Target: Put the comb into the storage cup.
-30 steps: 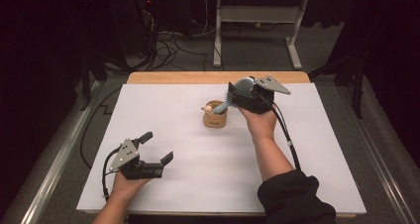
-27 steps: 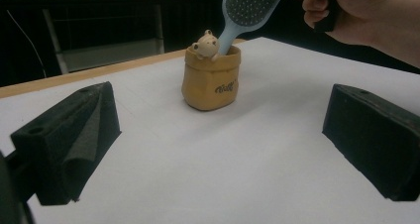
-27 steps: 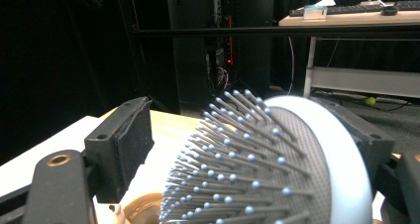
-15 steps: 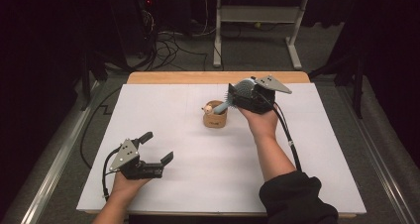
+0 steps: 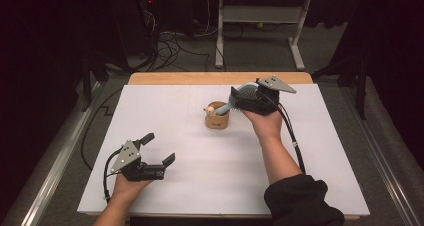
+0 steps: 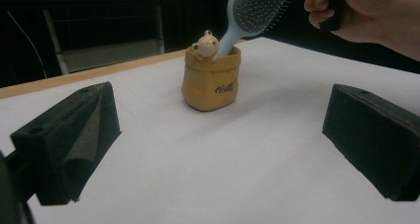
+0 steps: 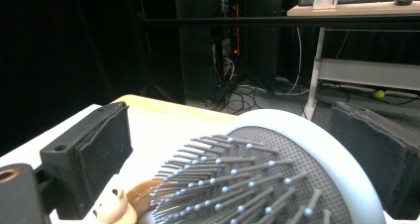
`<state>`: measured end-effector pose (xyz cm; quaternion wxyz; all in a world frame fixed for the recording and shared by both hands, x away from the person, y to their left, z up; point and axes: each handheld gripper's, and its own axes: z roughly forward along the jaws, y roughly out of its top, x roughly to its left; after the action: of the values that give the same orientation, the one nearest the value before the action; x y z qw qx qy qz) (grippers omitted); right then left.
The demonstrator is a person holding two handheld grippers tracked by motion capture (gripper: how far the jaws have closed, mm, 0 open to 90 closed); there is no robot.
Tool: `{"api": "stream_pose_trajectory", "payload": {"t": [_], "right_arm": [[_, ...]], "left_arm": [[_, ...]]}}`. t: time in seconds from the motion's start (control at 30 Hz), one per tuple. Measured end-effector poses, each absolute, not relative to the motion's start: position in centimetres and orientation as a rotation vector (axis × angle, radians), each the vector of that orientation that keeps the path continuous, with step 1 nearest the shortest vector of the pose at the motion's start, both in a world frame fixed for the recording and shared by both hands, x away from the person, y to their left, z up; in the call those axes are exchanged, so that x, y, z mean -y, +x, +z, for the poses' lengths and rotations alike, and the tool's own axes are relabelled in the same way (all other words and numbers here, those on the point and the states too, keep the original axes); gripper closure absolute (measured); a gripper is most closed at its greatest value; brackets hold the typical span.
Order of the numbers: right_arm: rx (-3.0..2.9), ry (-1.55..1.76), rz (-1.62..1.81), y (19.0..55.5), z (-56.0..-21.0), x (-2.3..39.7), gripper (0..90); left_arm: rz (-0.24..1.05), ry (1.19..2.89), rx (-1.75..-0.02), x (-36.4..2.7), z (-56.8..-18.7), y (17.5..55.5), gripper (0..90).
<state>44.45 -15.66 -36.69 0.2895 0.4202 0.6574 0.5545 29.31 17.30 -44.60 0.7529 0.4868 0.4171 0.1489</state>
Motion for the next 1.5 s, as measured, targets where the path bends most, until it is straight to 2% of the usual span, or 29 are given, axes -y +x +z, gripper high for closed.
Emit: {"api": "stream_pose_trajectory", "payload": {"t": [0.27, 0.73, 1.5], "right_arm": [[-1.767, 1.113, 1.469, 44.2, -36.5, 15.8, 0.4], [-1.791, 1.100, 1.453, 43.2, -36.6, 16.8, 0.2], [-1.865, 1.097, 1.411, 40.5, -40.9, 17.9, 0.1]], "left_arm": [[0.328, 1.063, -0.912, -17.3, -44.6, 29.3, 2.0], [0.333, 1.068, -0.920, -17.4, -44.7, 29.4, 1.8], [0.333, 1.079, -0.934, -17.7, -45.0, 29.6, 1.8]]}}
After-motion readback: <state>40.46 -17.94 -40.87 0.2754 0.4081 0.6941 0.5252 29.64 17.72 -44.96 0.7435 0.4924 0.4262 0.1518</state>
